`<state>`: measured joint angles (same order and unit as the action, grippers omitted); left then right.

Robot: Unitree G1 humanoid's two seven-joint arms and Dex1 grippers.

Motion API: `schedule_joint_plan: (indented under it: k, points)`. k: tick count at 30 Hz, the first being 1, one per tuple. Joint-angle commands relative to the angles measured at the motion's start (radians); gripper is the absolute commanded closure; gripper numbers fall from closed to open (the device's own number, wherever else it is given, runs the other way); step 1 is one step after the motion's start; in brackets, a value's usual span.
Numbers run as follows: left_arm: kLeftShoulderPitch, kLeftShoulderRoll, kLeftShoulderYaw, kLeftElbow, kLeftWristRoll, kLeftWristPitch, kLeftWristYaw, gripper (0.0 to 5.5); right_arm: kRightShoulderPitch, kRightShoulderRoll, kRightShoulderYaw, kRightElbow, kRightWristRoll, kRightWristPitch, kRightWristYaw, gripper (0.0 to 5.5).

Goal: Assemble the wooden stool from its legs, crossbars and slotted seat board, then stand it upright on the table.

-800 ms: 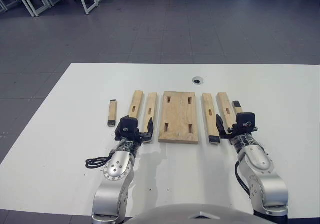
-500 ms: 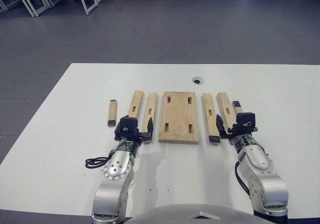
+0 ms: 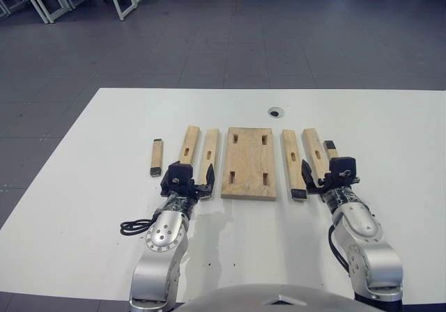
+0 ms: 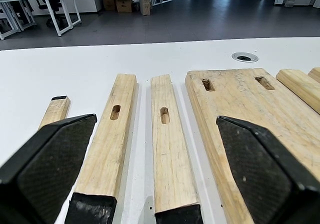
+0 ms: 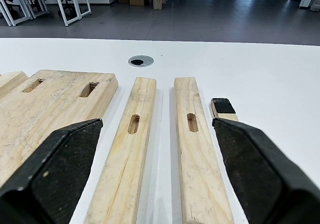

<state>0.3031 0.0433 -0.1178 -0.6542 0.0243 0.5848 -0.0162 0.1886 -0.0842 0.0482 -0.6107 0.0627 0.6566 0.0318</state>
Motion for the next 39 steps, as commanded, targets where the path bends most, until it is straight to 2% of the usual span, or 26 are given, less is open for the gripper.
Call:
schedule_joint_plan:
  k: [1, 15, 18, 24, 27, 32, 39]
  points:
    - [0.002, -0.005, -0.006, -0.006, 0.009, 0.003, 0.012, 1.08, 0.006, -0.004, -0.006, -0.011, 0.001, 0.017, 0.002, 1.45]
    - [-0.003, -0.004, -0.001, -0.002, 0.008, 0.003, 0.014, 1.08, -0.006, -0.002, -0.015, -0.004, 0.003, 0.014, 0.000, 1.45]
    - [-0.001, -0.007, 0.000, -0.001, 0.010, 0.001, 0.018, 1.08, -0.055, -0.026, -0.106, 0.038, 0.026, 0.007, 0.008, 1.45]
    - [-0.003, -0.011, 0.001, -0.002, 0.015, 0.002, 0.022, 1.08, -0.149, -0.200, -0.310, 0.272, 0.072, -0.055, 0.114, 1.45]
    - [-0.001, -0.011, 0.004, -0.004, 0.015, 0.001, 0.022, 1.08, -0.128, -0.278, -0.352, 0.385, 0.081, -0.102, 0.189, 1.45]
    - [0.000, -0.015, 0.009, -0.006, 0.017, -0.001, 0.023, 1.08, -0.048, -0.345, -0.336, 0.457, 0.087, -0.148, 0.304, 1.45]
    - [-0.004, -0.013, 0.012, -0.009, 0.028, 0.001, 0.018, 1.08, 0.090, -0.340, -0.252, 0.452, 0.081, -0.172, 0.391, 1.45]
